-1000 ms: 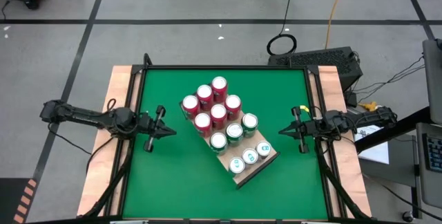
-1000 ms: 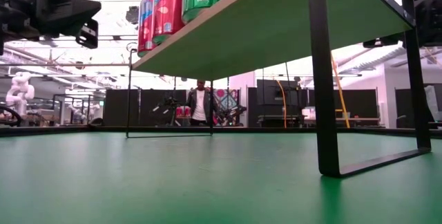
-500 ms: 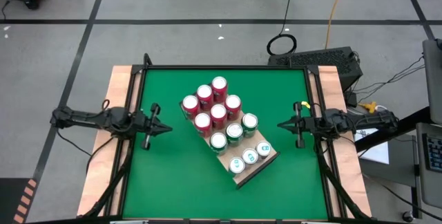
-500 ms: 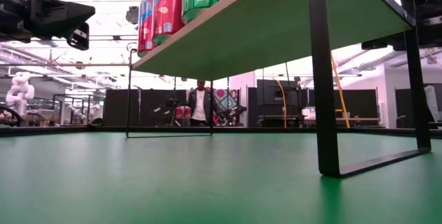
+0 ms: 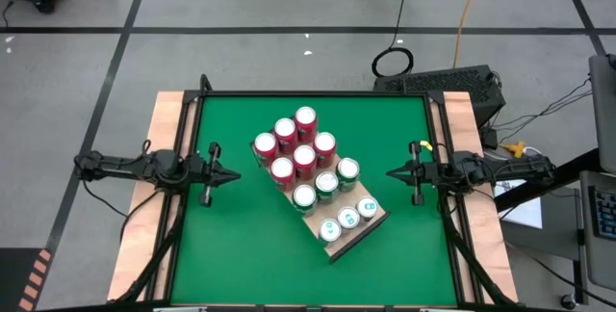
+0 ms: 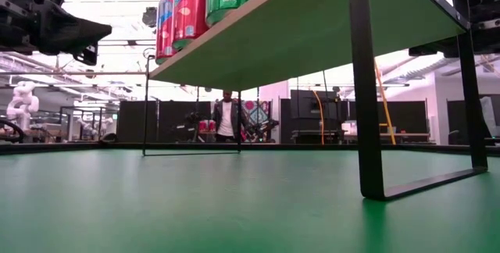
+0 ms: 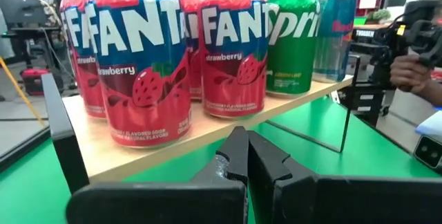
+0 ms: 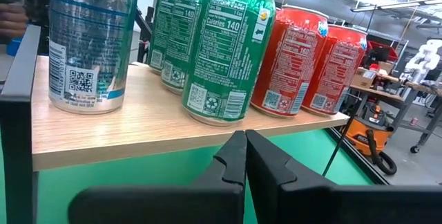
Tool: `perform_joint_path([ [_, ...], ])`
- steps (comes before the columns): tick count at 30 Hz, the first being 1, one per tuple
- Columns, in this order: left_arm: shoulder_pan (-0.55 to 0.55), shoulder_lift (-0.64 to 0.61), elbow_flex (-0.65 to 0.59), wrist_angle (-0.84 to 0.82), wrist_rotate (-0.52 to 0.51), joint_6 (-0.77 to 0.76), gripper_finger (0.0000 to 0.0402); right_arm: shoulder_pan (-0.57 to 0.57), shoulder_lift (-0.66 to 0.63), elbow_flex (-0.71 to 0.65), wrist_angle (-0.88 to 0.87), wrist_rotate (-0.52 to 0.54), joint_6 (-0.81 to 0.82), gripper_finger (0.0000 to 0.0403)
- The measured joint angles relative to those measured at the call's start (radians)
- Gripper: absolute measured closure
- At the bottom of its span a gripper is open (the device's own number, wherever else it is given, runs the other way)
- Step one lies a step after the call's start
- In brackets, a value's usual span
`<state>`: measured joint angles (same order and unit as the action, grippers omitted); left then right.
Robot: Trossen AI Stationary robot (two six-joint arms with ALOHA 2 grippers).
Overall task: Place canned beverage on shelf
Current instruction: Return to Home Position
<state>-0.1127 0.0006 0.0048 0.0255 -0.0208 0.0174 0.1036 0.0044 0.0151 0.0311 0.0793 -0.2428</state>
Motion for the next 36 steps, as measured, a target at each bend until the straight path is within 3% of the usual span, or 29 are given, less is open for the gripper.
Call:
perform_joint_path([
  [18,0.0,0.0,0.0,-0.008,0.001,0.041,0.0402,-0.006,0.0,0.0,0.006,0.048,-0.009,0.0403],
  [36,0.0,0.0,0.0,-0.013,0.02,0.014,0.0402,-0.096,0.0,0.0,0.0,-0.158,0.049,0.0403],
])
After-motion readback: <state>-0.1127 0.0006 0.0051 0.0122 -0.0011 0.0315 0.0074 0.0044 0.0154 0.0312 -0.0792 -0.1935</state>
